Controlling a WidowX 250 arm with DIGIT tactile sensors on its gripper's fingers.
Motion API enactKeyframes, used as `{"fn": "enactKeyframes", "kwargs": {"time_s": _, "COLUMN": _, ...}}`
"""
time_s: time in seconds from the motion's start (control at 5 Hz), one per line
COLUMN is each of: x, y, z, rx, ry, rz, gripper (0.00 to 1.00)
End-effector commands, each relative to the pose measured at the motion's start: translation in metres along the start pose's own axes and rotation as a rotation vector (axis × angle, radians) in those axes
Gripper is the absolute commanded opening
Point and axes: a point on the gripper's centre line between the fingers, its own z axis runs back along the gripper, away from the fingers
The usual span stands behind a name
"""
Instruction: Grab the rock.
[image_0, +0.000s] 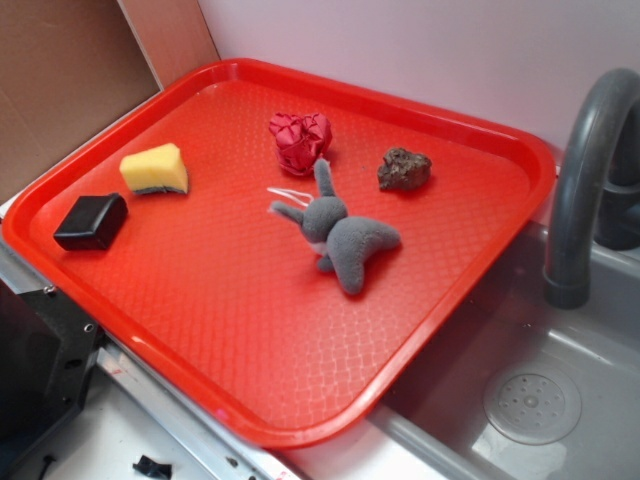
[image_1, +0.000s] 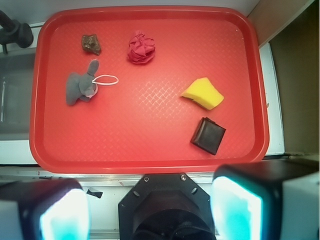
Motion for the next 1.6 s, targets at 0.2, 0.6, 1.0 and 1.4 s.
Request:
{"fn": "enactKeyframes", "kwargs": {"time_s": 0.2, "x": 0.022, "y": -0.01, "z": -0.018, "rx": 0.029, "ry": -0.087, "rz": 0.007, "gripper": 1.0}}
{"fn": "enactKeyframes", "kwargs": {"time_s": 0.6, "x": 0.07, "y": -0.033, "z": -0.053, "rx": 0.01, "ry": -0.237, "rz": -0.058, "gripper": 1.0}}
{"fn": "enactKeyframes", "kwargs": {"time_s": 1.0, "x": 0.136, "y": -0.063, "z": -0.1, "rx": 0.006, "ry": -0.309, "rz": -0.109, "gripper": 1.0}}
{"fn": "enactKeyframes", "kwargs": {"time_s": 1.4, "x": 0.175, "y": -0.072, "z": -0.144, "rx": 0.016, "ry": -0.302, "rz": -0.184, "gripper": 1.0}}
